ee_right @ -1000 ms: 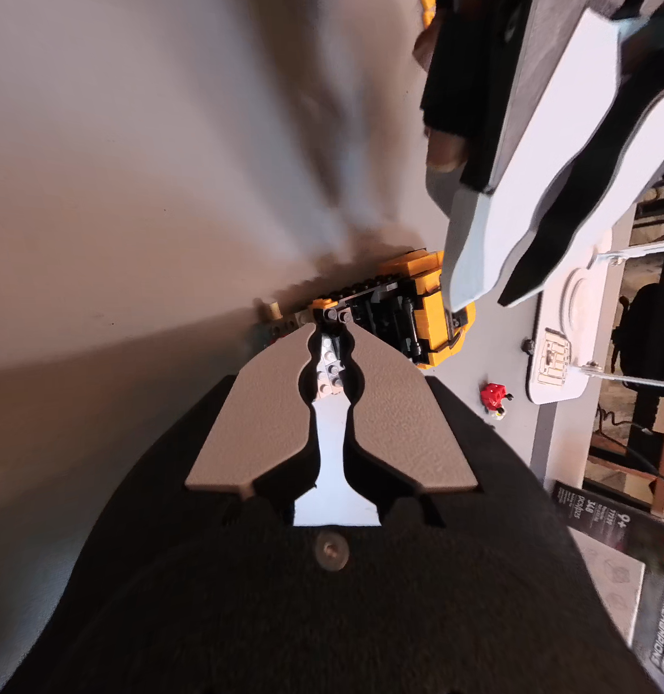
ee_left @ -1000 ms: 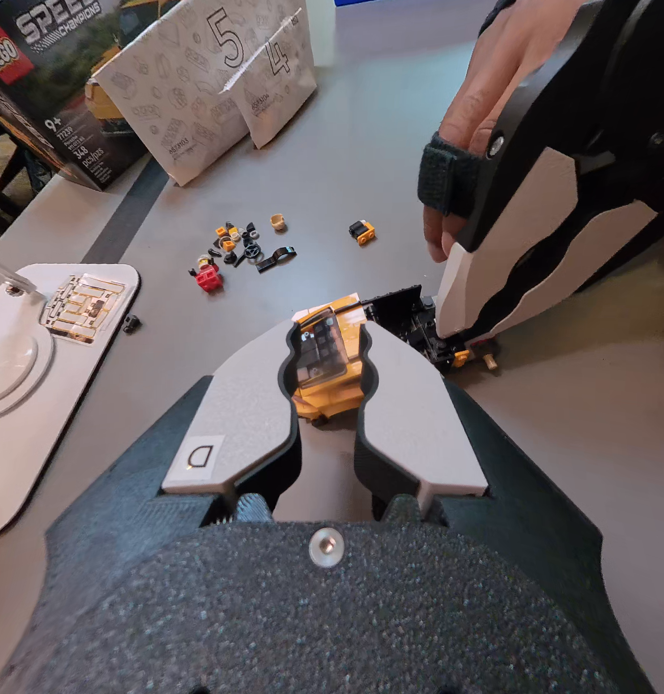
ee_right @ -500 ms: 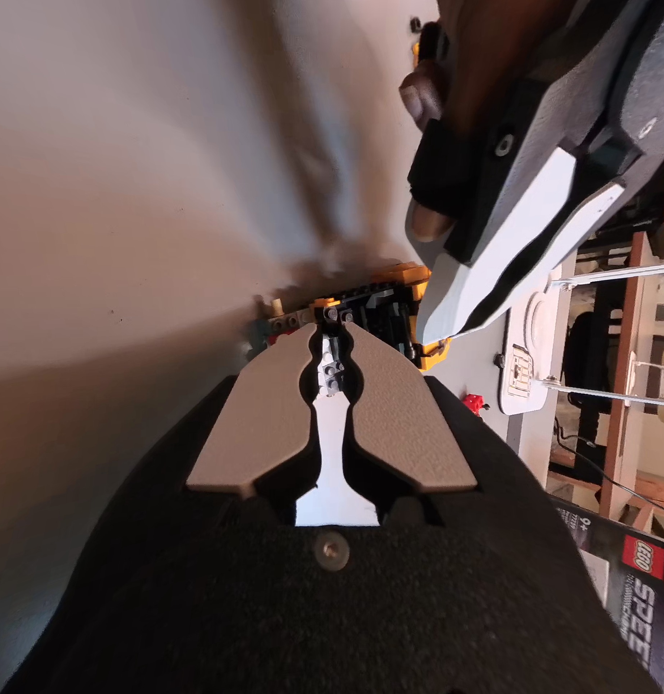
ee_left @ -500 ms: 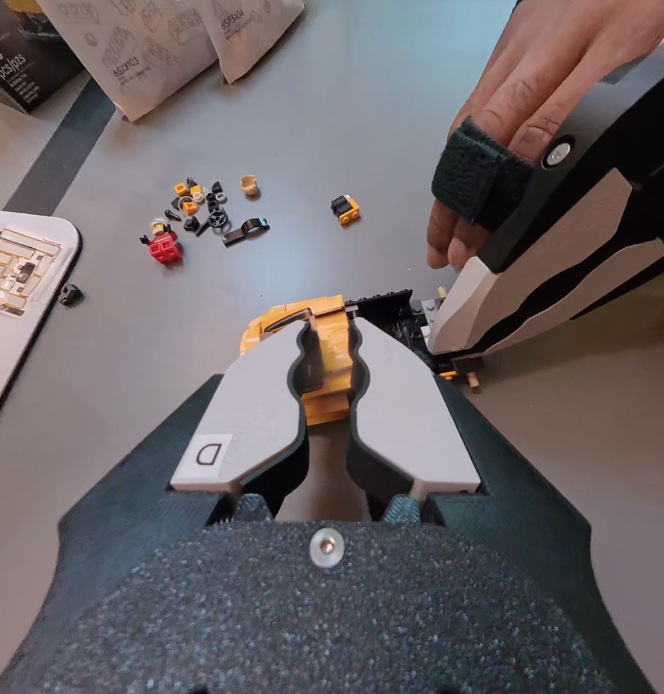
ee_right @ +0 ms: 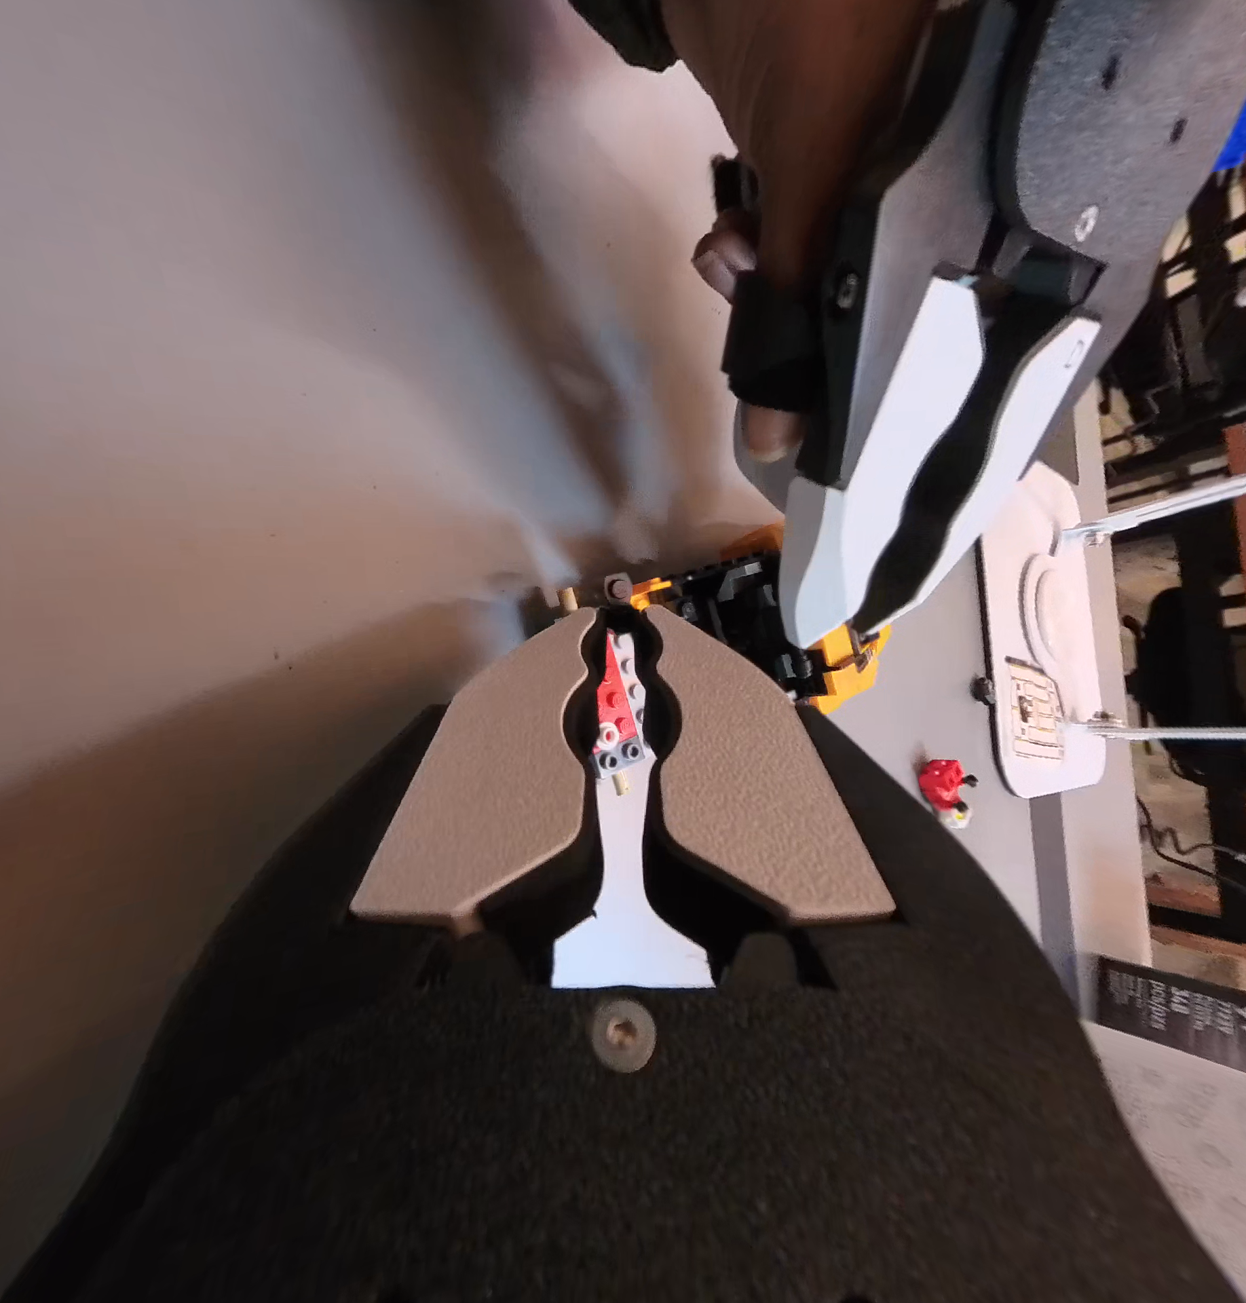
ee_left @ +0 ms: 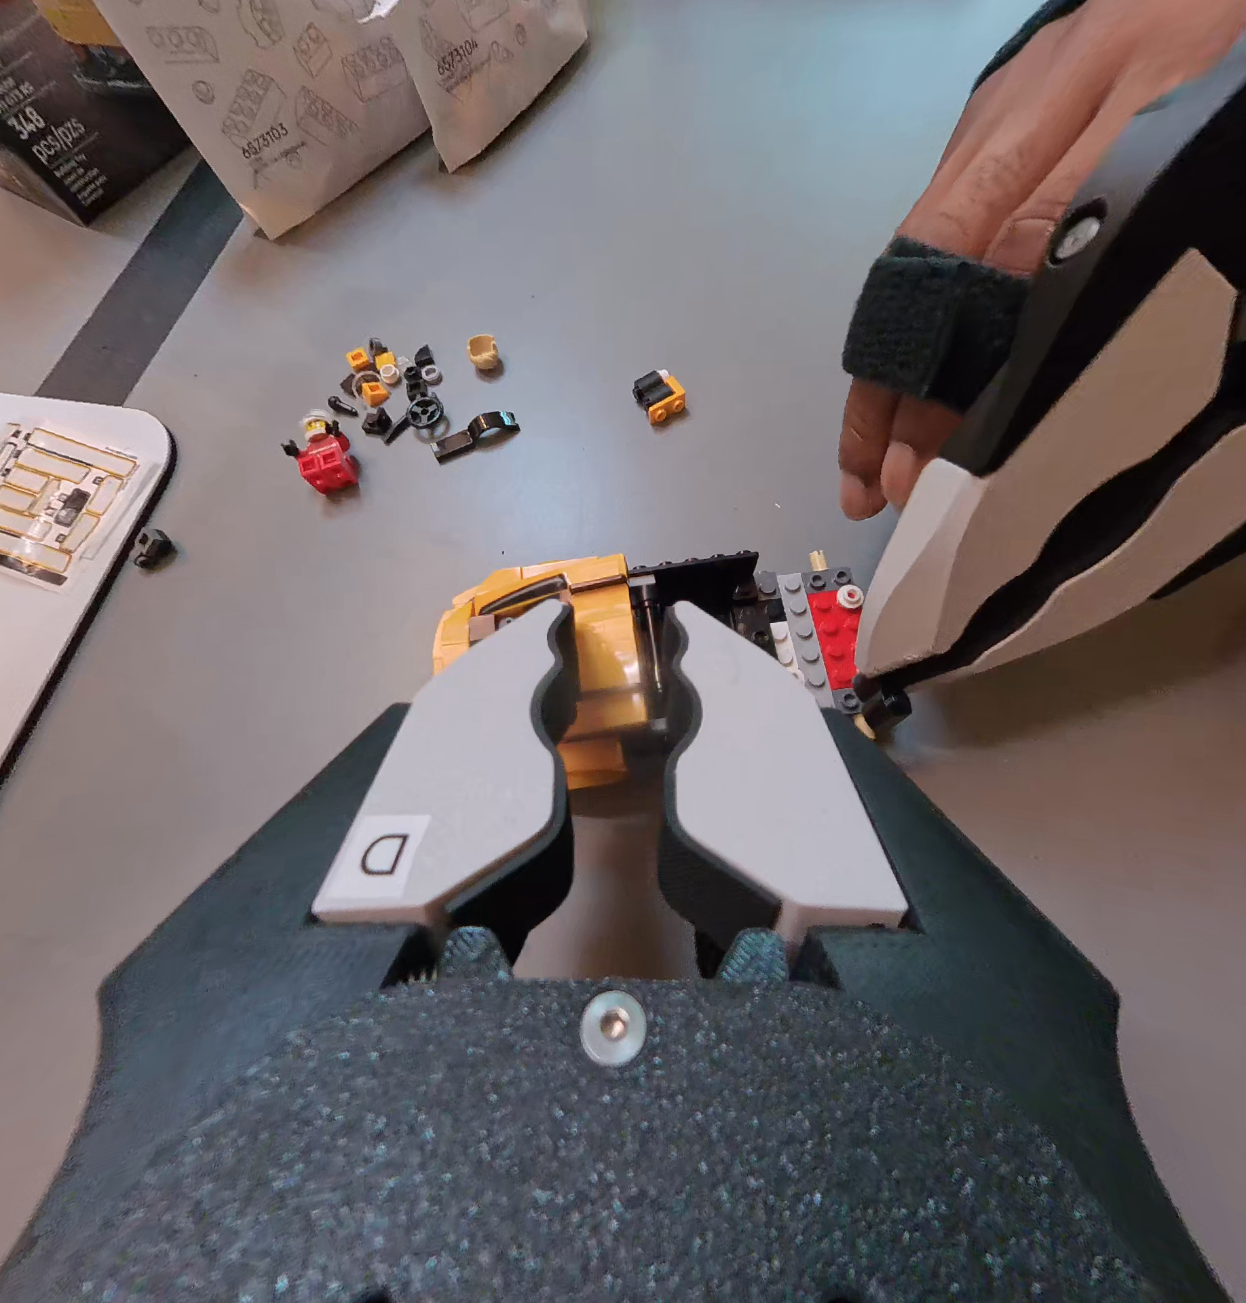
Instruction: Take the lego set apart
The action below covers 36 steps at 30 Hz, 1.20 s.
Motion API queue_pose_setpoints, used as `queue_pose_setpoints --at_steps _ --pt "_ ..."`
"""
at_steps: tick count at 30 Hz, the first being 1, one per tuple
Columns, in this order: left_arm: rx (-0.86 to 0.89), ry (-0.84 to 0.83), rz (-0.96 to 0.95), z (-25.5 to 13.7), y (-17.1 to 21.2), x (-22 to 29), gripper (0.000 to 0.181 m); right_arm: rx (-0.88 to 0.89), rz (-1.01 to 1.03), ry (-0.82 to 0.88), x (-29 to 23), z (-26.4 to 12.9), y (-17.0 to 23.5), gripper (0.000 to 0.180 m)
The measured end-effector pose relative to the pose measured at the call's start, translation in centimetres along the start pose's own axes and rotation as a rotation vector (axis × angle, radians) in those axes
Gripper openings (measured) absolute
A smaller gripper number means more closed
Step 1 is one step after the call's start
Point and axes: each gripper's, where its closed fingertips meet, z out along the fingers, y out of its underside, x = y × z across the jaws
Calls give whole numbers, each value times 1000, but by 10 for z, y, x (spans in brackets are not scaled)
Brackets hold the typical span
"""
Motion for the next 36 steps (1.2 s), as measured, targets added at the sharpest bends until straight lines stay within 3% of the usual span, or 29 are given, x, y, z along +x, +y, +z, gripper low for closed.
queue_pose_setpoints --at_steps 7,16,25,29,33,36 --pt "76 38 -10 -30 -13 8 21 37 159 0 -1 -15 -7 7" --pt "67 226 13 -52 3 80 21 90 277 20 -6 -11 -22 7" --pt "-35 244 38 -41 25 94 8 160 314 -33 -16 -10 -35 7" --pt "-135 221 18 -43 47 81 8 98 350 9 -7 -8 -15 10" --pt "-126 206 -27 -45 48 71 32 55 433 40 3 -5 -7 19" --pt "-95 179 -24 -45 43 61 31 -17 450 89 10 2 -1 18"
